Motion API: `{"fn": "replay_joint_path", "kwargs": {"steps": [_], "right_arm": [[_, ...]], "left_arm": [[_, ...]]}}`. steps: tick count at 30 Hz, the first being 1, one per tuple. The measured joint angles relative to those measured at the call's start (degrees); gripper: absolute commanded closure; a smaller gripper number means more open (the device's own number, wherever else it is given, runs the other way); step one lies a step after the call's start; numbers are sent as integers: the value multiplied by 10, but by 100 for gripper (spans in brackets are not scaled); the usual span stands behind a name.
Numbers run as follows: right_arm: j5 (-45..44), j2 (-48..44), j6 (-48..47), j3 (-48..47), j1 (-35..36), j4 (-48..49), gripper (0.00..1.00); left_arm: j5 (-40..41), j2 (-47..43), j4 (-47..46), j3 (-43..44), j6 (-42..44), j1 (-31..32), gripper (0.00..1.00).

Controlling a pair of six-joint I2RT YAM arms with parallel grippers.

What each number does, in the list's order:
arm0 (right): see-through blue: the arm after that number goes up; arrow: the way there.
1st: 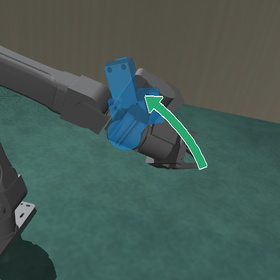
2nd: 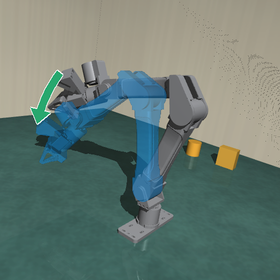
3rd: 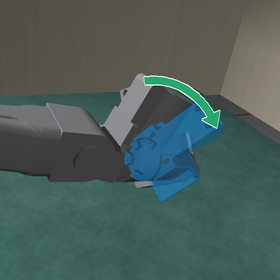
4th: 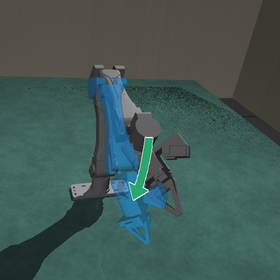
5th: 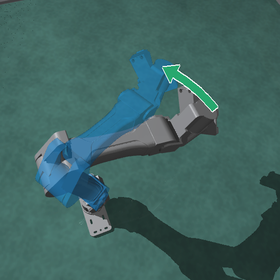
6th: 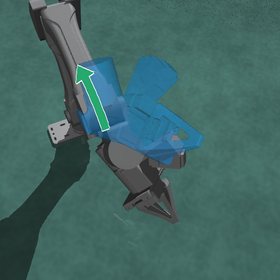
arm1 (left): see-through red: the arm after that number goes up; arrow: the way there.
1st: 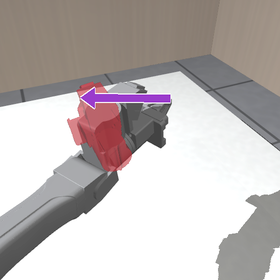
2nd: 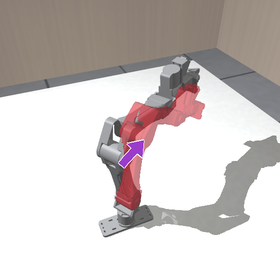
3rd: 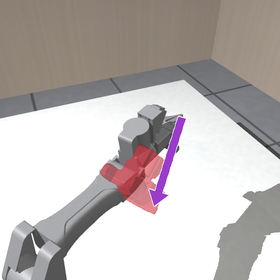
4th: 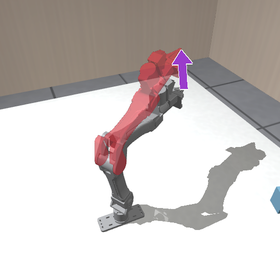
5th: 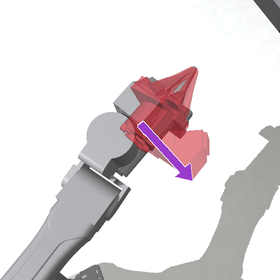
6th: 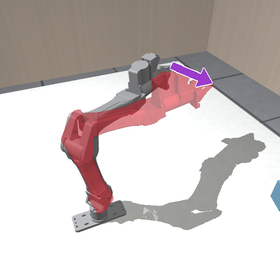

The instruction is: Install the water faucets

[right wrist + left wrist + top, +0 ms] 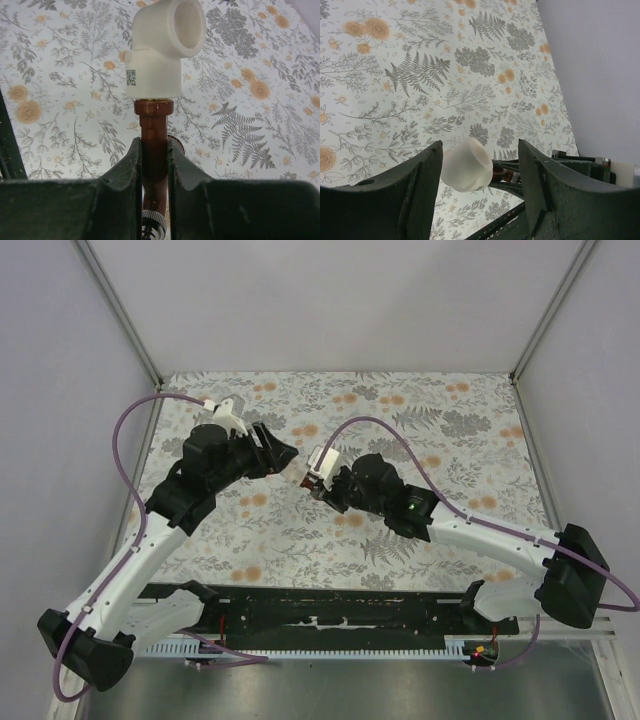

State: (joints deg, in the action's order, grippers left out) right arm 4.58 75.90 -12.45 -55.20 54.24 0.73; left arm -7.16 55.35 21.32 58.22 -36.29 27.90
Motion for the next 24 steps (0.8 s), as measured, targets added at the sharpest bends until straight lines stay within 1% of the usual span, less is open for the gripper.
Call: {"fn": "replay_joint_path", "kwargs": {"steps": [1,4,9,12,19,24], "right_arm": [[-14,2,-7,-1,5,-3,100],[-57,10,-25,-4,18,-9,100],[-120,29,-52,-12,39,-15,100],[-148,40,-63,-13,52,-14,100],[-215,63,-84,-20,80,-10,100],[-255,75,-92,-21,94,1,100]], "left_arm": [[3,5,0,-1,-2,0,26],[13,19,1,-7,-6,2,24],[23,32,5,-26,-19,4,23],[26,32,-7,-48,-42,4,23],[33,32,-60,-110,-112,4,31],[41,31,-106,-141,-162,4,41]]}}
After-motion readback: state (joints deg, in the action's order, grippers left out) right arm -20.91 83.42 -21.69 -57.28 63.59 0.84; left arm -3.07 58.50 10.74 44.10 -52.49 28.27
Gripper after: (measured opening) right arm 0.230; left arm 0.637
